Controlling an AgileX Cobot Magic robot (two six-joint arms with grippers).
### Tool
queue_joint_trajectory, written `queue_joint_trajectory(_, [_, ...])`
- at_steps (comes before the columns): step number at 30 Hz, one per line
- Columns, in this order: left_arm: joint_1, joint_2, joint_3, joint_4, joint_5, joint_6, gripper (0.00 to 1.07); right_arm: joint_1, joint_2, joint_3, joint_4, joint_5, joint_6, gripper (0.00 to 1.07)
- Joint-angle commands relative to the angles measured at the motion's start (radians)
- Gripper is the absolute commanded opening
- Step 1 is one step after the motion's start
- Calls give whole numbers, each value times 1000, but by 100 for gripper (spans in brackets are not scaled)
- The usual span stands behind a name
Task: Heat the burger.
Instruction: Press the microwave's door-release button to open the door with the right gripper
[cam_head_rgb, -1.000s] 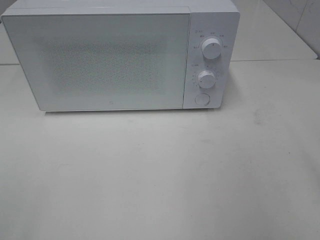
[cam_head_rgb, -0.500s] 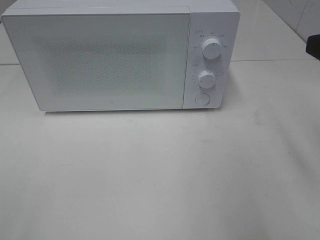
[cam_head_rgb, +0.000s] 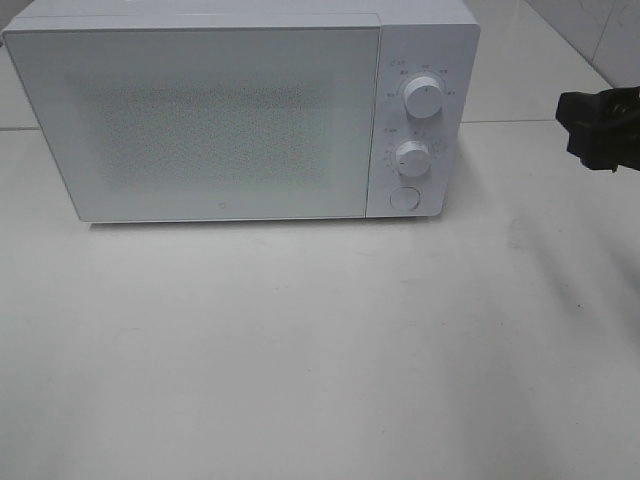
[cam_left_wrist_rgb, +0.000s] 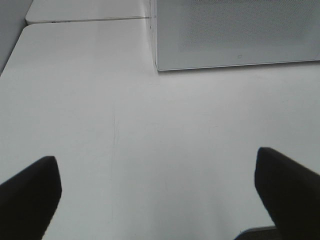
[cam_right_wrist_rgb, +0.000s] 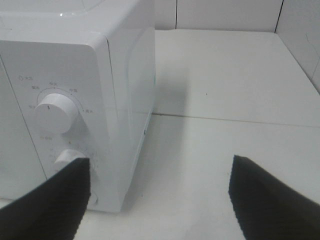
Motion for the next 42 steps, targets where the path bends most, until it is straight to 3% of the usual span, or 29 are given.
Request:
queue_joint_trajectory(1, [-1, -19, 2, 1, -12, -5, 98, -1, 96, 34, 8, -246, 3, 75])
queue_joint_trajectory(14, [-1, -19, 2, 1, -12, -5, 98, 24, 333, 83, 155, -579, -53, 75])
queue_joint_trajectory(16, [-1, -19, 2, 1, -12, -5, 98, 104, 405, 86, 257, -675, -116, 75])
queue_joint_trajectory(22, [-1, -19, 2, 1, -12, -5, 98, 234, 500, 85, 386, -805, -132, 75])
queue_joint_trajectory(34, [-1, -19, 2, 1, -12, -5, 98, 430, 592, 69, 550, -886, -129, 75])
queue_joint_trajectory(42, [-1, -19, 2, 1, -12, -5, 98, 554, 677, -15, 641, -881, -130, 75])
